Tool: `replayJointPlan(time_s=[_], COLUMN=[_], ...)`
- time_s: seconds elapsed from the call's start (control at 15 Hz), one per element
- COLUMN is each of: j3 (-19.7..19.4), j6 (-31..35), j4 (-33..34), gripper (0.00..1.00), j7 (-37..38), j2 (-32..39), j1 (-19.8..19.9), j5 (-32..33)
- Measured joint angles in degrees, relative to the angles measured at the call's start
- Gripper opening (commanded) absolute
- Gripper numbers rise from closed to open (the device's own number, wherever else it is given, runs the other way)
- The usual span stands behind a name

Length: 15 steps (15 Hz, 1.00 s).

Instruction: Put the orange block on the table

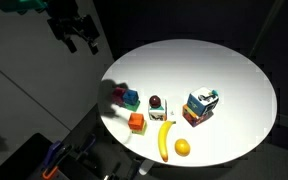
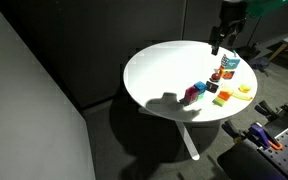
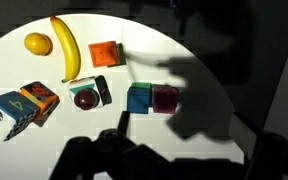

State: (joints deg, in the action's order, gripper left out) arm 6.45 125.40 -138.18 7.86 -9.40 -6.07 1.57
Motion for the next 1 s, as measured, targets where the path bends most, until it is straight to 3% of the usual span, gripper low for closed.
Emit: replayJointPlan(time_s=[1.0], j3=[0.11], j6=[-0.05], j4=[-0.69], gripper=[1.0], j7=[0.0], j2=[-0.69], j1=[0.0], j5=[-0.04])
